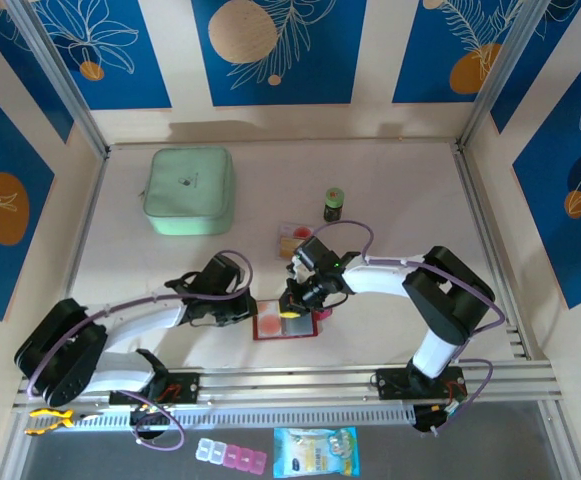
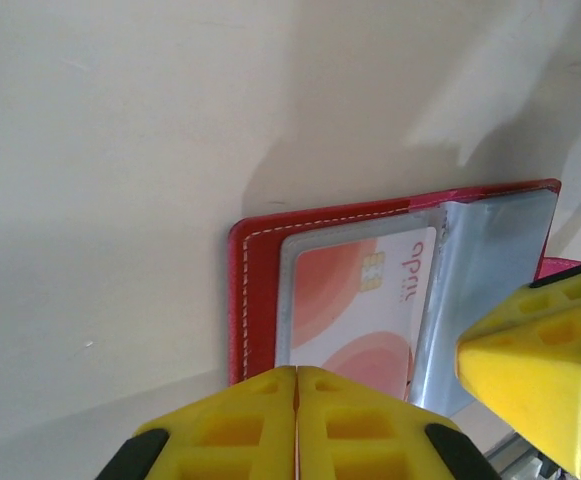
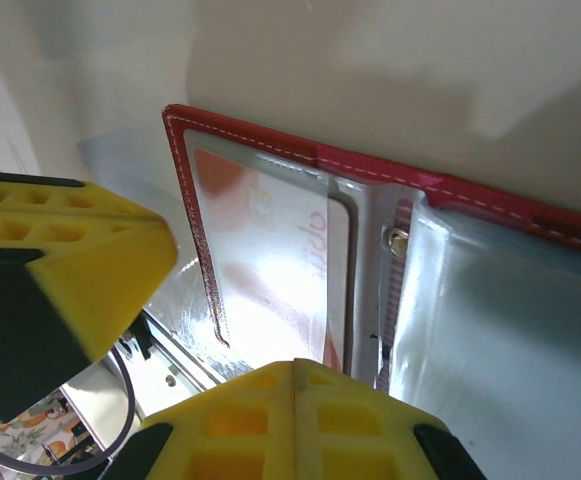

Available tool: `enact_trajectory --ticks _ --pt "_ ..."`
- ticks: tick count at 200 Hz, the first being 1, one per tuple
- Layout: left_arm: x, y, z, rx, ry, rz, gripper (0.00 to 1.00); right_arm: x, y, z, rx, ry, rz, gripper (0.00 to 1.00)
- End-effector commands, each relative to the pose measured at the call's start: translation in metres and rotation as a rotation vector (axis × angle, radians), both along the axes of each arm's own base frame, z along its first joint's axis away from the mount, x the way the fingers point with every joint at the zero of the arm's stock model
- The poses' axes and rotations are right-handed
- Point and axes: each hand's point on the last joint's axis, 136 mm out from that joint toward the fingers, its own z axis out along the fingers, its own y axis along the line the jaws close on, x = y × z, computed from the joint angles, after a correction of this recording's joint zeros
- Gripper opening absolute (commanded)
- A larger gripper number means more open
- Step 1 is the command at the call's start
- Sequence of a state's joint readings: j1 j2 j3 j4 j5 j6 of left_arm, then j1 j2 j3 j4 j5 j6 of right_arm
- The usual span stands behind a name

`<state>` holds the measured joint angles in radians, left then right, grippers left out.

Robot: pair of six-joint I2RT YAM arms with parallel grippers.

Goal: Take the credit cards out of the card holder

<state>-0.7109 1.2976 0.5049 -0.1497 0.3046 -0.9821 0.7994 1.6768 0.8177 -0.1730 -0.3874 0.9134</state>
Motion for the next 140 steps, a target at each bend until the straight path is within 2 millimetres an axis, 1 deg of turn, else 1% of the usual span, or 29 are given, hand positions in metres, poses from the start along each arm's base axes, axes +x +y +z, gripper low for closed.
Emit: enact_trajectory --ticks 1,27,57,89,140 --pt "0.003 -0.015 0.004 -0.054 0.007 -0.034 0.07 -0.006 -0.002 0.003 -0.012 0.002 0.018 0.1" --pt "0.001 -0.011 -0.004 -0.028 0.02 -0.03 0.06 -0.007 0.0 0.003 -0.011 0.005 0.019 0.18" --pt "-0.003 -0.006 -0.013 -0.003 0.037 -0.03 0.05 -0.009 0.004 0.001 -0.009 0.01 0.03 0.23" --pt "-0.007 -0.001 -0.018 0.015 0.05 -0.029 0.05 -0.009 0.007 0.0 -0.009 0.015 0.038 0.24" --pt "-0.007 -0.001 -0.017 0.017 0.049 -0.032 0.05 -0.008 0.011 -0.003 -0.006 0.022 0.047 0.19"
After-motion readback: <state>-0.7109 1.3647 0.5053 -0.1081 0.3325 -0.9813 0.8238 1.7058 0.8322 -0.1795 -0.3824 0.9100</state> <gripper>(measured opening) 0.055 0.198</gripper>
